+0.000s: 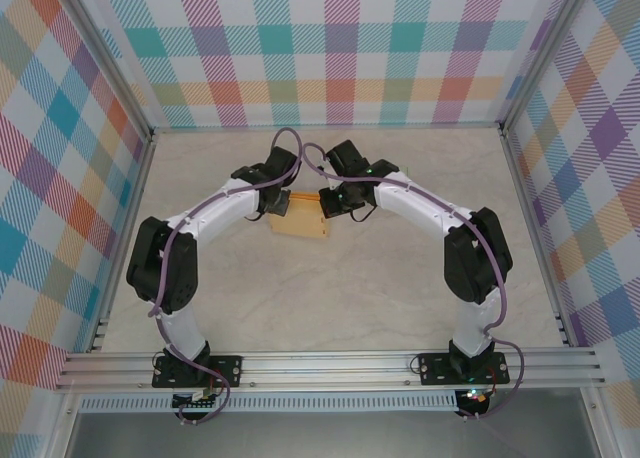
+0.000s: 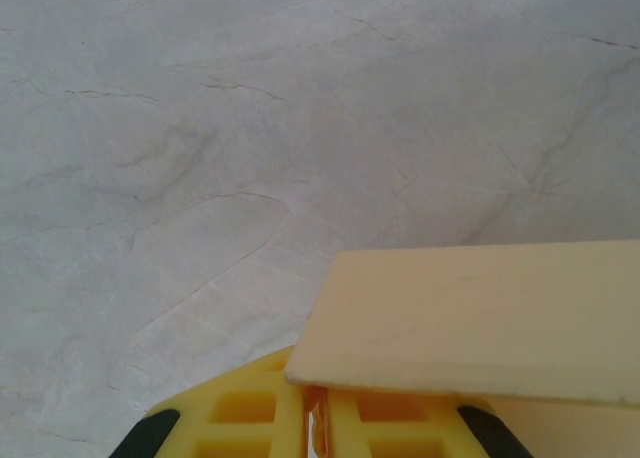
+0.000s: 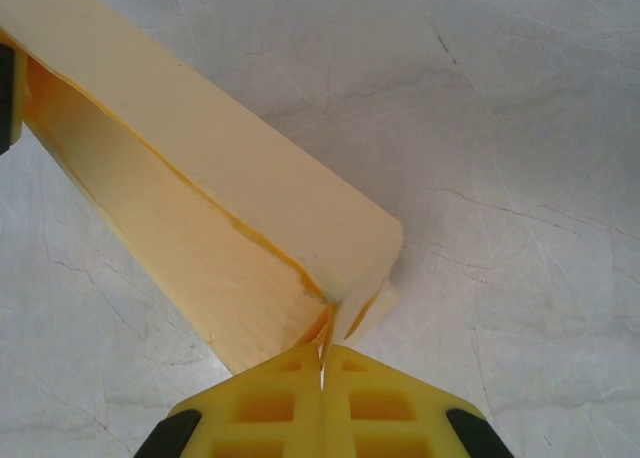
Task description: Fold the paper box
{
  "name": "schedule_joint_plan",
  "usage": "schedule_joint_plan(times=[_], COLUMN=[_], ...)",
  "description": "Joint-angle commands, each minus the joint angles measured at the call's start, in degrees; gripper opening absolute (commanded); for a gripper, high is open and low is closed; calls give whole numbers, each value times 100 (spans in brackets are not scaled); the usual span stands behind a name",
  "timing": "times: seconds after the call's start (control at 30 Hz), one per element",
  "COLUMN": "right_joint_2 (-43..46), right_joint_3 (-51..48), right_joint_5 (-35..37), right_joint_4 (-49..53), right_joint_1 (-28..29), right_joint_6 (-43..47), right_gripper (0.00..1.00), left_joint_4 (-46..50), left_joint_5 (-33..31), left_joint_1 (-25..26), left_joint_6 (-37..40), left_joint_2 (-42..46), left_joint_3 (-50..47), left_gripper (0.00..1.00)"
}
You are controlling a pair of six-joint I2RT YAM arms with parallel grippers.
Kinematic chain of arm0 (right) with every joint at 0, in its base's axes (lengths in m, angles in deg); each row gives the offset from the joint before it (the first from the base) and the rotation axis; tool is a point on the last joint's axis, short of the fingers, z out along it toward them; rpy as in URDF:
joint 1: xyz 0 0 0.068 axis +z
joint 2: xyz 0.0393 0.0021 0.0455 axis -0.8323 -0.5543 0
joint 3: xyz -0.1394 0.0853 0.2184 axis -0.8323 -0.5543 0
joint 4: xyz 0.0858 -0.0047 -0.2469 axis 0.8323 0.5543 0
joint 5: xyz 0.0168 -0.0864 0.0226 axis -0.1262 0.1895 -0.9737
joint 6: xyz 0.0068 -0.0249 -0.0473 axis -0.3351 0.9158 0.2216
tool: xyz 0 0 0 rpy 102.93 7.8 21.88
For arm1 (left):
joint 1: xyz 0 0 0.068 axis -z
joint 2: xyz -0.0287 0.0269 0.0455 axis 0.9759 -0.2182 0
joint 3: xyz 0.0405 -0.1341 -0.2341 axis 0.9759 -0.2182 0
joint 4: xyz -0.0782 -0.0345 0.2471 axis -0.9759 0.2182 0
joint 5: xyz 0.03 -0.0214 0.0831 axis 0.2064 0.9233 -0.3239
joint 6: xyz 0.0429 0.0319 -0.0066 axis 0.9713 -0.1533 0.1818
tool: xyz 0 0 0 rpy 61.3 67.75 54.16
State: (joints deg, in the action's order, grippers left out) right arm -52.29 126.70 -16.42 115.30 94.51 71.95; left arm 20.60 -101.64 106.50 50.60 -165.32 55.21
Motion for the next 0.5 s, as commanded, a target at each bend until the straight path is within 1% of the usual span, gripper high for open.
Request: schedule_joint_plan(times=[0.0, 0.23, 0.47], right_joint_2=[390, 418, 288], right_joint_3=[158, 152, 176], right_joint_5=[-46, 52, -368], right_joint_4=[-368, -543, -646], right_joint_1=[50, 37, -27], right_joint_6=[-53, -181, -458], right_gripper=[0, 0, 0], left_joint_4=[256, 134, 172], left_joint_5=[161, -167, -295], left_joint_1=[225, 420, 460], left_joint_6=[79, 122, 110], left_joint_2=[-288, -328, -453], left_joint_3=[-26, -130, -73], left_gripper=[11, 10, 11])
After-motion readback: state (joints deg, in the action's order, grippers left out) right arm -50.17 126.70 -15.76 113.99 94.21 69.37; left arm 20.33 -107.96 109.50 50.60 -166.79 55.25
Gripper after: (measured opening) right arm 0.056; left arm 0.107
